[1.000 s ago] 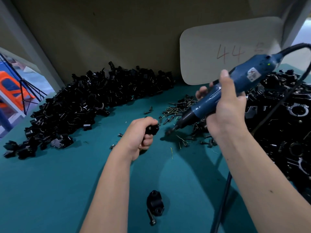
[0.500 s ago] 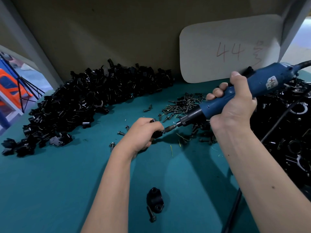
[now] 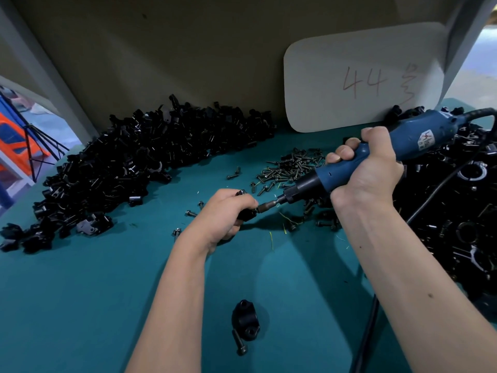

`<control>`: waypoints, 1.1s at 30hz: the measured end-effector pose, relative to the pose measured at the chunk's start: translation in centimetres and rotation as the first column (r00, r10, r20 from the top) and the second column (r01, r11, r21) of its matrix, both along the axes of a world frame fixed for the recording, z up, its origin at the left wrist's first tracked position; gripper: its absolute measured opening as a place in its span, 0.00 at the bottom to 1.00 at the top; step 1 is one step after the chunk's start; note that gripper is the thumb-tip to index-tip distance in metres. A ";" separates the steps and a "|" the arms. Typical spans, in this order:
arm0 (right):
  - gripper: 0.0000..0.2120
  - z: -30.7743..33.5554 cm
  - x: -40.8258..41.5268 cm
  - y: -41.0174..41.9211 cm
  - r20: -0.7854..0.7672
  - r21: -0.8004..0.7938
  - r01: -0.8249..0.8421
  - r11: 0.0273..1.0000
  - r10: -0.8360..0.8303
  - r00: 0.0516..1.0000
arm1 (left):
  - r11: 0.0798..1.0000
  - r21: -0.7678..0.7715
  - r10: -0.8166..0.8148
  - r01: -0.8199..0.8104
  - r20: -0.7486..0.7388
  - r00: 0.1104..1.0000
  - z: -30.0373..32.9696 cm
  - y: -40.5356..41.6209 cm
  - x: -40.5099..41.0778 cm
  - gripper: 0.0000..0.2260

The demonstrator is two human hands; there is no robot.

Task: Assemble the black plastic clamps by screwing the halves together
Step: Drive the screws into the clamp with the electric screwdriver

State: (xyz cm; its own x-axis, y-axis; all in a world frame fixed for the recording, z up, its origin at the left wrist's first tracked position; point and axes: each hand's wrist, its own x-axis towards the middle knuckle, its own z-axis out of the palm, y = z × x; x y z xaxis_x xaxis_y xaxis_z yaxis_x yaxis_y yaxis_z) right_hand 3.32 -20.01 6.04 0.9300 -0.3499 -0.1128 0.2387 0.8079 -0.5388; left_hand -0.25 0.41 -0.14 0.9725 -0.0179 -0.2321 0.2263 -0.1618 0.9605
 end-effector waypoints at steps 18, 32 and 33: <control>0.11 -0.1 -0.3 0.5 0.024 -0.018 0.032 0.999 -0.031 0.999 | 0.998 -0.062 -0.029 0.028 -0.010 1.000 0.3 0.0 -0.4 0.14; 0.10 -0.3 -0.4 0.7 0.032 -0.024 0.032 0.999 -0.031 0.999 | 0.999 -0.041 -0.021 0.021 0.005 1.000 0.4 0.0 -0.8 0.13; 0.11 -0.3 -0.3 0.7 0.031 -0.025 0.035 0.999 -0.034 0.999 | 0.999 -0.039 -0.021 0.022 0.008 1.000 0.4 0.0 -0.8 0.13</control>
State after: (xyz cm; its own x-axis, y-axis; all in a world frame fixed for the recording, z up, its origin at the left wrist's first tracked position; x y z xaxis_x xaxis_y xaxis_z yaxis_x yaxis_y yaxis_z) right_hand 2.97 -19.29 5.70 0.9201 -0.3844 -0.0754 0.2829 0.7852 -0.5509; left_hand -1.06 0.42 0.24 0.9736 -0.0477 -0.2232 0.2155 -0.1291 0.9679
